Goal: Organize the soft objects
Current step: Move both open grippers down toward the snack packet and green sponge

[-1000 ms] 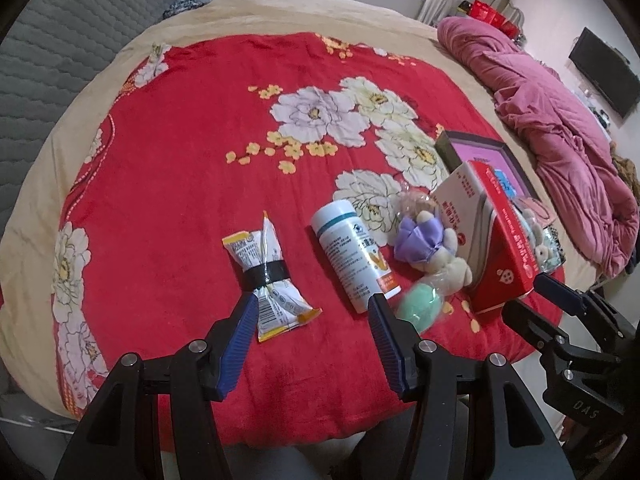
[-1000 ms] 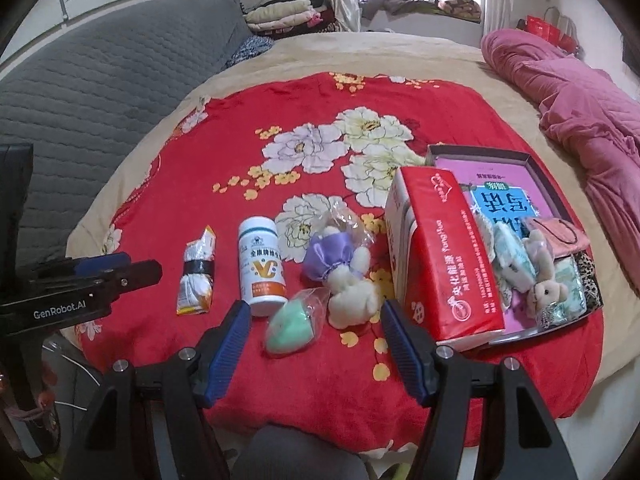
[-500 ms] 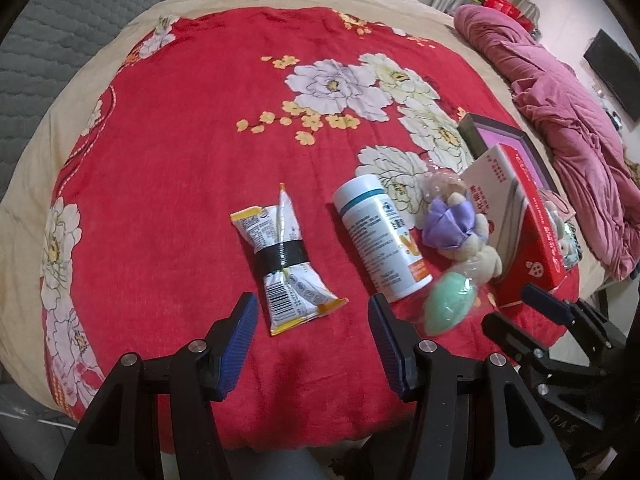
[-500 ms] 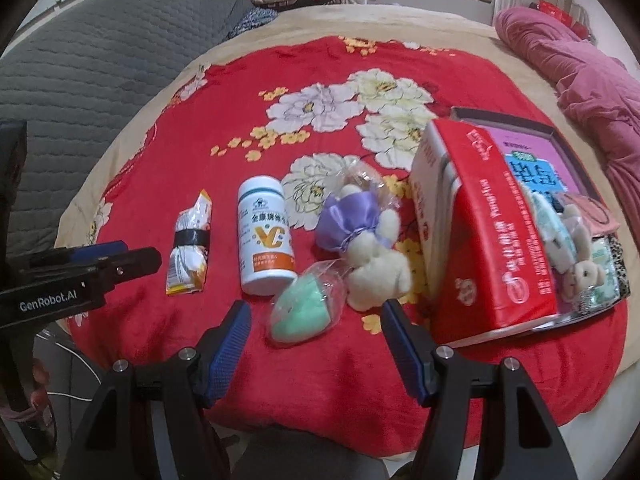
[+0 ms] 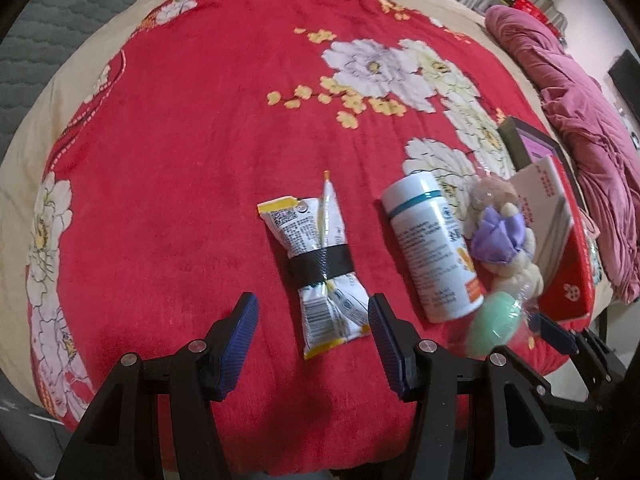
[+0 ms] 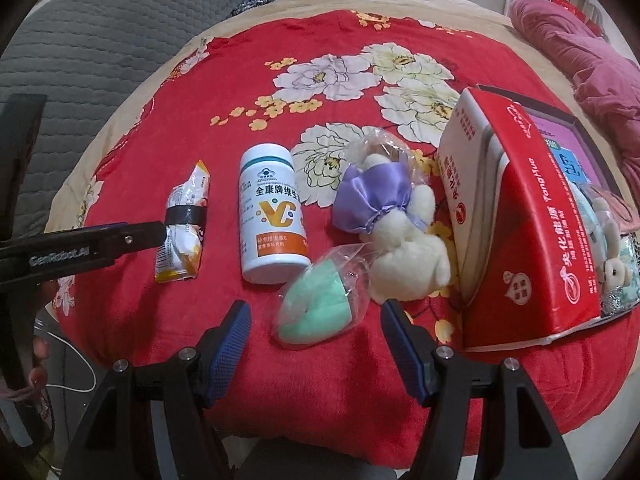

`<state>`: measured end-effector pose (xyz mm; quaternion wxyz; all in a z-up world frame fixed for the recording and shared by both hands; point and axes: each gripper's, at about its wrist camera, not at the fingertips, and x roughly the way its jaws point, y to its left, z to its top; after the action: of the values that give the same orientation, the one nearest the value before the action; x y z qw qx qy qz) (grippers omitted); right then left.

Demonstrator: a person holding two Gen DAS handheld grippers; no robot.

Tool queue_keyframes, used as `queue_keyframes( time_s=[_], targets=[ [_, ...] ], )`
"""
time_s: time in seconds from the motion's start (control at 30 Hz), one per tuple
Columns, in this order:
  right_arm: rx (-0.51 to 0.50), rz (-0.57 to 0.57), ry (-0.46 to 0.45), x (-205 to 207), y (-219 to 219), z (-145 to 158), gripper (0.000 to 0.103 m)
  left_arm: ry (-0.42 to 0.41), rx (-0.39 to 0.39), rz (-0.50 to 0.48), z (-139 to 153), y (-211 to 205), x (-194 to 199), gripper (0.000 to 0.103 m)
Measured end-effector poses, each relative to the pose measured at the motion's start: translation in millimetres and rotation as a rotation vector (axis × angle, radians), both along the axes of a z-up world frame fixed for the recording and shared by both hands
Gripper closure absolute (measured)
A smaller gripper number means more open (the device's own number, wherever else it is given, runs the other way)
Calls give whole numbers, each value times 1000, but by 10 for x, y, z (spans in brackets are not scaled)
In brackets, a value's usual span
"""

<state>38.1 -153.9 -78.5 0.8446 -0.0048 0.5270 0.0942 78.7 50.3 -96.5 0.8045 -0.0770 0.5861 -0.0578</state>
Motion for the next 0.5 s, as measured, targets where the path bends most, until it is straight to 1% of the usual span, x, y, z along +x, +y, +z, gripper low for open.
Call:
queue_keyframes(
  time_s=[0.2, 0.5],
  targets=[
    [-1, -4, 15, 58, 3, -62, 36, 30, -6, 11, -158, -34, 146, 44],
    [-21, -2, 30, 141, 71, -172, 36, 50, -11, 9, -294, -99, 308, 44]
  ],
)
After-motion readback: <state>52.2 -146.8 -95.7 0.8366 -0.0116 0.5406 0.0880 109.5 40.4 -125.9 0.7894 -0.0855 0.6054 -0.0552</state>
